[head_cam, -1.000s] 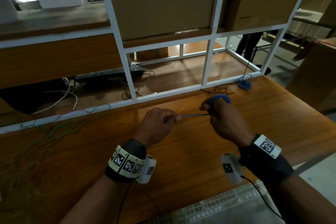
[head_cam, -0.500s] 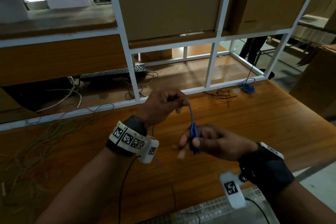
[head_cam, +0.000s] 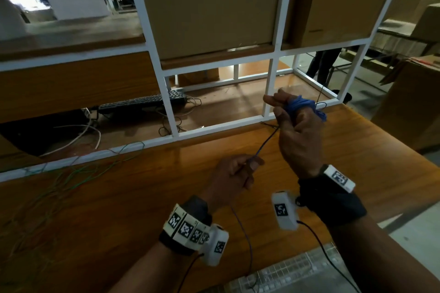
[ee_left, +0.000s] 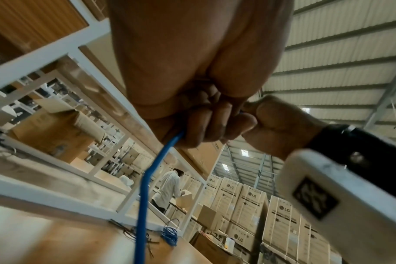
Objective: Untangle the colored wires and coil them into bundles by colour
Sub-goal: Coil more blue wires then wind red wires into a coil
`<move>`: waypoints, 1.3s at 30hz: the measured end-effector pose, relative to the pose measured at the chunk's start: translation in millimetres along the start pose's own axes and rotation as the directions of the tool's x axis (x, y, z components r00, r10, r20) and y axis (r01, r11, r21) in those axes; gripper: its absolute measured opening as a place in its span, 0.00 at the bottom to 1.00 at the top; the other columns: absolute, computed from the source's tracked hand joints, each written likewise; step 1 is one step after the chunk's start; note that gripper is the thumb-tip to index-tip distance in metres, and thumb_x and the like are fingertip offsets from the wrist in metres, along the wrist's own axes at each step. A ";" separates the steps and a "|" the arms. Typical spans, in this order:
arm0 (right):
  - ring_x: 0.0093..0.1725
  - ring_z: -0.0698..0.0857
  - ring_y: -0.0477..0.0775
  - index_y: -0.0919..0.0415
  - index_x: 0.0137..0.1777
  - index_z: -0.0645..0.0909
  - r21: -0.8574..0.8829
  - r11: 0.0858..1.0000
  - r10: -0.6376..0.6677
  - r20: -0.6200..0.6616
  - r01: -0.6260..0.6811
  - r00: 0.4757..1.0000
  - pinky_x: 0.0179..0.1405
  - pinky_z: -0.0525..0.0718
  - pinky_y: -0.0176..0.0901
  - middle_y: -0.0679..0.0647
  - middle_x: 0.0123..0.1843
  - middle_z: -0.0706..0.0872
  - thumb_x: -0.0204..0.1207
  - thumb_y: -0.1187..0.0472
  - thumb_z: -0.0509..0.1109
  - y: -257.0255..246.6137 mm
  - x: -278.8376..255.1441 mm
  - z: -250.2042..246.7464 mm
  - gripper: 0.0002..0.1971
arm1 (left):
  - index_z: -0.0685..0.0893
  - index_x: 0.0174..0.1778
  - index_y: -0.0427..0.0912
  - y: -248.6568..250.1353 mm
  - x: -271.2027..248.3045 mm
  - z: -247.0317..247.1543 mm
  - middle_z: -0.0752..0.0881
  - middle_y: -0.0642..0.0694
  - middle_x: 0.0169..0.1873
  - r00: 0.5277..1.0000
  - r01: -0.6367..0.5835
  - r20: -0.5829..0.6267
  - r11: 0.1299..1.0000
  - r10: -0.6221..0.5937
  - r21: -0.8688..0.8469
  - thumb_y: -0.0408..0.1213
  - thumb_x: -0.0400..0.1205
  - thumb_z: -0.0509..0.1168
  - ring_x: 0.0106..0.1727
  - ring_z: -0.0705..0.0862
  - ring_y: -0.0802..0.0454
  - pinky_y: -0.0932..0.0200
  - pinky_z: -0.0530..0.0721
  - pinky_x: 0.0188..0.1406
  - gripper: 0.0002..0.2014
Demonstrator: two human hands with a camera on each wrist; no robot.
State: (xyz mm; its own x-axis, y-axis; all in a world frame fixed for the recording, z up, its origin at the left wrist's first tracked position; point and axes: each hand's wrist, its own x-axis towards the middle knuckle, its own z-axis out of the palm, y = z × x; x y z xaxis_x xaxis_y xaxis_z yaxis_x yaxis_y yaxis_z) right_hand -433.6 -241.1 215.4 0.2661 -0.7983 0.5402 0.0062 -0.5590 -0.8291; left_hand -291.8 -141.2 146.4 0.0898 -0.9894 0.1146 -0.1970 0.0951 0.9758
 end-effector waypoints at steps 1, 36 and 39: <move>0.72 0.78 0.31 0.57 0.70 0.83 -0.042 0.999 -0.012 -0.004 0.011 1.000 0.72 0.76 0.28 0.38 0.66 0.86 0.89 0.65 0.65 3.1 0.2 -0.4 0.13 | 0.87 0.60 0.42 1.0 -2.8 -3.3 0.82 0.46 0.27 1.000 -0.004 0.001 1.000 0.004 0.014 0.41 0.89 0.61 0.27 0.79 0.55 0.63 0.75 0.30 0.12; 0.64 0.89 0.58 0.68 0.57 0.80 0.208 0.777 0.016 0.937 -0.595 0.348 0.79 0.72 0.73 0.60 0.50 0.92 0.88 0.60 0.67 15.8 -68.7 -3.0 0.09 | 0.92 0.45 0.37 43.1 0.0 -80.7 0.92 0.46 0.40 0.960 -0.251 -0.058 0.930 0.275 0.269 0.34 0.78 0.75 0.41 0.89 0.46 0.43 0.90 0.41 0.05; 0.68 0.87 0.59 0.67 0.58 0.82 0.483 0.424 -0.168 0.873 -0.766 0.458 0.79 0.76 0.56 0.63 0.52 0.92 0.88 0.64 0.66 6.0 -75.4 13.6 0.07 | 0.92 0.45 0.36 43.5 8.2 -71.2 0.92 0.41 0.43 0.963 -0.244 -0.090 0.963 0.255 0.112 0.33 0.77 0.75 0.41 0.88 0.42 0.43 0.88 0.42 0.05</move>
State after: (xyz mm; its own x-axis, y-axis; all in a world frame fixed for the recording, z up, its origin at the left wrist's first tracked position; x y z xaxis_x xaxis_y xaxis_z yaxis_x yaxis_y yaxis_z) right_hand -440.5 -181.2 167.7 0.9623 -0.0763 0.2609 0.2646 0.4828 -0.8348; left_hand -230.1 -137.3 203.0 0.1241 -0.9184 0.3757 -0.3209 0.3211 0.8910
